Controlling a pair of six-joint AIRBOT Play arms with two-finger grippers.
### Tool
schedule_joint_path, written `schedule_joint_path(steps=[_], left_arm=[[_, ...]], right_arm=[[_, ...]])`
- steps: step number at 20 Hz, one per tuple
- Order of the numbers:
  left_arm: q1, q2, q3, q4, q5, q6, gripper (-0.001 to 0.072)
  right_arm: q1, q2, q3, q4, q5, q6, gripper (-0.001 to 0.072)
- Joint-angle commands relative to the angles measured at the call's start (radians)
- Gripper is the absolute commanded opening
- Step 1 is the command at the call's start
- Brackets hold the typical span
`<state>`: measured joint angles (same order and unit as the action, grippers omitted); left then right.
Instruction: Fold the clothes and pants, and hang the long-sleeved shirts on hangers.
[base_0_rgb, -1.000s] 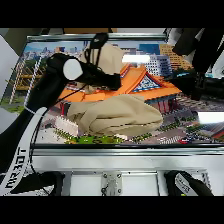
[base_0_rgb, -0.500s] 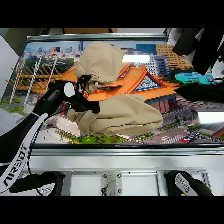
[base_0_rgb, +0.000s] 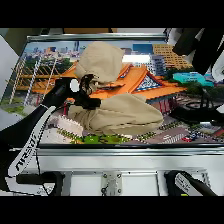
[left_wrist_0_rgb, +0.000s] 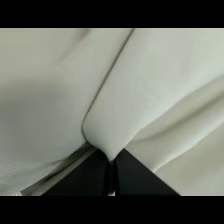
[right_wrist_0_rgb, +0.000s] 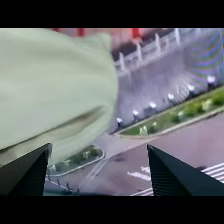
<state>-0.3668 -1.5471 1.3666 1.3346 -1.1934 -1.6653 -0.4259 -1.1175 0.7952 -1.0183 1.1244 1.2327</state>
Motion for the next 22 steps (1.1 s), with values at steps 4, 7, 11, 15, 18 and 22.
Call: schedule_joint_path(steps=[4, 7, 11, 15, 18, 22], left_arm=[[0.005, -0.006, 0.104, 0.006, -0.006, 0.001, 0.0019], [0.005, -0.006, 0.103, 0.006, -0.007, 0.001, 0.0019], [0.008, -0.003, 0.106, 0.012, -0.009, 0.002, 0.0019], [0.058, 0.090, 0.309, 0.097, -0.025, 0.001, 0.0019], [0.092, 0.214, 0.600, 0.094, -0.023, 0.000, 0.0019], [0.067, 0.422, 0.745, 0.081, 0.101, 0.000, 0.0019]], right_arm=[[0.054, -0.225, -0.106, 0.145, -0.135, 0.053, 0.0649], [0.145, -0.267, -0.105, 0.247, -0.206, -0.014, 0.0647], [0.219, -0.264, -0.065, 0.270, -0.249, -0.092, 0.0073], [0.188, -0.137, 0.209, 0.137, -0.097, -0.111, 0.0022], [0.182, 0.005, 0.548, 0.077, 0.037, -0.111, 0.0022], [0.182, 0.178, 0.872, 0.080, 0.018, -0.087, 0.0022]])
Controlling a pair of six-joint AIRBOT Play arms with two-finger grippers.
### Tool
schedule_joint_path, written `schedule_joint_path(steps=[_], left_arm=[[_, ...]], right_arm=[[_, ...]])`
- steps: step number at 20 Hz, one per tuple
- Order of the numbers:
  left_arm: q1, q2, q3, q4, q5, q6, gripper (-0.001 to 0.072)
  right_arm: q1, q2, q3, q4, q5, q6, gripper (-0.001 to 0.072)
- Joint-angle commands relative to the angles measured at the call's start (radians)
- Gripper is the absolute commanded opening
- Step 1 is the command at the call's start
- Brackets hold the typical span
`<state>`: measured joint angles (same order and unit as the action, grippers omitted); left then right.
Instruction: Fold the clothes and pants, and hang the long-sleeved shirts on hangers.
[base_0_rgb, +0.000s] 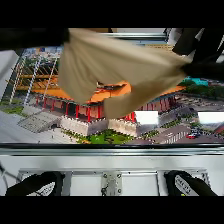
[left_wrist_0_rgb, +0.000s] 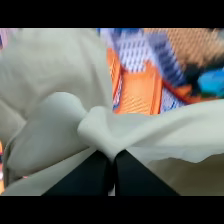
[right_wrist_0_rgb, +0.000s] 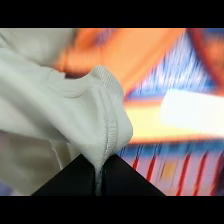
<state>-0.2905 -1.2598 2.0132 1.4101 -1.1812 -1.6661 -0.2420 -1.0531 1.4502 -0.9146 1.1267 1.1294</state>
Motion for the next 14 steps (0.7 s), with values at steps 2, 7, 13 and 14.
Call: schedule_joint_path(steps=[2, 7, 13, 14], left_arm=[[-0.030, 0.278, -0.026, 0.005, 0.222, 0.001, 0.0019], [-0.046, 0.446, -0.264, 0.011, 0.372, -0.018, 0.0019], [0.018, 0.307, -0.451, -0.002, 0.302, -0.090, 0.0018], [0.018, 0.262, -0.475, -0.031, 0.294, -0.089, 0.0019]], right_arm=[[-0.002, 0.187, 0.268, -0.024, -0.029, 0.023, 0.0022], [-0.002, 0.277, 0.272, -0.024, -0.078, 0.087, 0.0022], [0.008, 0.110, 0.271, -0.027, -0.011, 0.181, 0.0022], [0.009, 0.056, 0.272, -0.027, -0.012, 0.181, 0.0021]])
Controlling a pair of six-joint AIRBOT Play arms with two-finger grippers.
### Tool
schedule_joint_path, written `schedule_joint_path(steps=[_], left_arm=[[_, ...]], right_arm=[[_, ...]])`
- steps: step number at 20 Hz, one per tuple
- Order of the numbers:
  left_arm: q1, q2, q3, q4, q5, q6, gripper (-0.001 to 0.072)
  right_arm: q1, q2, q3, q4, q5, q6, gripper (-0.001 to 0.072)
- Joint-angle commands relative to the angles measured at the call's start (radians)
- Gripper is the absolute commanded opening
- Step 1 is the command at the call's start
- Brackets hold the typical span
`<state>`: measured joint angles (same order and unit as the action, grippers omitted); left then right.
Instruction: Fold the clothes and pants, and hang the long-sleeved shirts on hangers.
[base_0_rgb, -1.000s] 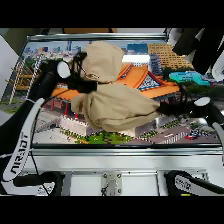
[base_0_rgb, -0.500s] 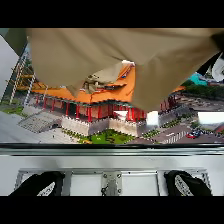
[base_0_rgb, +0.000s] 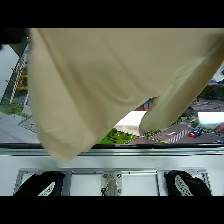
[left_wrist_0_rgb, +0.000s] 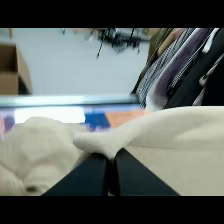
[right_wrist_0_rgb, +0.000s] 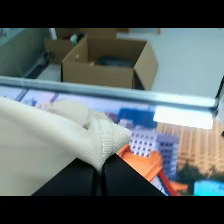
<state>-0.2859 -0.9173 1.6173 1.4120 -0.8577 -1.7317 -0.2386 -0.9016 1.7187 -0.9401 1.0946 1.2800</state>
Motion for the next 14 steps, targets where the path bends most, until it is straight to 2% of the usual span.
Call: schedule_joint_path(steps=[1, 3, 5, 8, 11, 14], left_arm=[[0.013, -0.133, -0.100, -0.083, -0.035, -0.022, 0.0018], [0.007, -0.221, -0.136, -0.186, -0.064, -0.004, 0.0018], [-0.045, -0.267, -0.198, -0.208, -0.148, 0.012, 0.0018], [-0.232, -0.257, -0.402, -0.206, -0.180, 0.015, 0.0018], [-0.395, -0.241, -0.577, -0.198, -0.117, 0.014, 0.0019], [-0.360, -0.236, -0.605, -0.190, -0.127, 0.014, 0.0019]], right_arm=[[0.005, -0.151, 0.003, -0.002, 0.017, 0.030, 0.0021], [0.005, -0.262, 0.003, -0.021, -0.009, 0.030, 0.0021], [0.006, -0.338, 0.003, -0.048, -0.029, 0.029, 0.0021], [0.038, -0.370, 0.003, -0.062, -0.014, 0.025, 0.0021], [0.157, -0.363, 0.003, -0.116, 0.084, 0.026, 0.0021], [0.334, -0.362, -0.008, -0.131, 0.203, 0.031, 0.0021]])
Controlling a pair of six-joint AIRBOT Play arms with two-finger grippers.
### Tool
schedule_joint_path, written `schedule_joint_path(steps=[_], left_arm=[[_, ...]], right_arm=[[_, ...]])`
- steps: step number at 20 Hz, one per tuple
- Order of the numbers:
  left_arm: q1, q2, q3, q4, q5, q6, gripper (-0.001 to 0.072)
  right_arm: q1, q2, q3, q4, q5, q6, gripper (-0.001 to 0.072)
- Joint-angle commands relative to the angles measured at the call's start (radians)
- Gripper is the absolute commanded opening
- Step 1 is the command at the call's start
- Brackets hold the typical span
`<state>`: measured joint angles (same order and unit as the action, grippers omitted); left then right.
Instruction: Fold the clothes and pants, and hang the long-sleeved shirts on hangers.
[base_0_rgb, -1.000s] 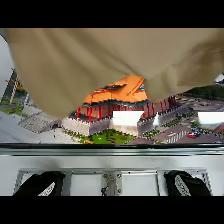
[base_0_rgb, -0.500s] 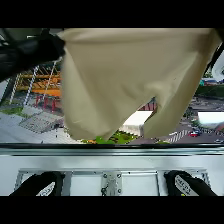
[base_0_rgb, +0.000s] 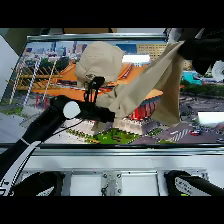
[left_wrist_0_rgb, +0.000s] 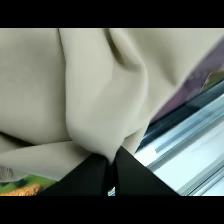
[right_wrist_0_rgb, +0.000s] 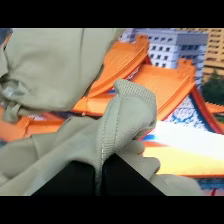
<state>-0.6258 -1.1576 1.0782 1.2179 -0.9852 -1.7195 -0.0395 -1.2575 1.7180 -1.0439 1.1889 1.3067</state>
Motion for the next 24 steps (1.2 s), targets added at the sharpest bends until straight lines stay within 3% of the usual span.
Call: schedule_joint_path(steps=[1, 6, 8, 9, 10, 11, 12, 14, 17, 20, 22, 24], left_arm=[[0.030, 0.016, -0.056, 0.018, 0.001, 0.000, 0.0019], [0.423, 0.079, 0.050, 0.010, 0.000, 0.002, 0.0034], [0.544, 0.081, 0.090, 0.009, -0.027, 0.001, 0.0563], [0.590, 0.082, 0.108, 0.009, -0.051, 0.002, 0.0566], [0.630, 0.082, 0.125, 0.007, -0.080, 0.001, 0.0565], [0.658, 0.082, 0.137, -0.008, -0.108, 0.002, 0.0566], [0.681, 0.089, 0.142, -0.034, -0.131, 0.003, 0.0566], [0.682, 0.133, 0.111, -0.048, -0.144, 0.003, 0.0565], [0.616, 0.254, -0.043, -0.051, -0.131, -0.007, 0.0565], [0.515, 0.366, -0.236, -0.036, -0.126, -0.045, 0.0565], [0.479, 0.414, -0.339, 0.025, -0.106, -0.138, 0.0565], [0.457, 0.427, -0.416, 0.031, -0.066, -0.156, 0.0565]], right_arm=[[0.202, -0.005, -0.012, -0.029, 0.122, 0.016, 0.0021], [0.499, -0.016, -0.012, -0.030, 0.042, 0.139, 0.0022], [0.602, -0.040, -0.012, -0.029, -0.027, 0.161, 0.0025], [0.648, -0.059, -0.012, -0.026, -0.063, 0.161, 0.0054], [0.682, -0.077, -0.012, -0.026, -0.090, 0.160, 0.0246], [0.706, -0.093, -0.012, -0.027, -0.114, 0.159, 0.0556], [0.711, -0.102, -0.012, -0.031, -0.130, 0.159, 0.0636], [0.691, -0.094, -0.011, -0.092, -0.145, 0.160, 0.0505], [0.596, -0.049, -0.012, -0.193, -0.128, 0.161, 0.0512], [0.469, -0.023, -0.012, -0.198, -0.052, 0.161, 0.0512], [0.407, -0.025, -0.023, -0.198, 0.011, 0.161, 0.0512], [0.382, -0.025, -0.065, -0.199, 0.024, 0.160, 0.0512]])
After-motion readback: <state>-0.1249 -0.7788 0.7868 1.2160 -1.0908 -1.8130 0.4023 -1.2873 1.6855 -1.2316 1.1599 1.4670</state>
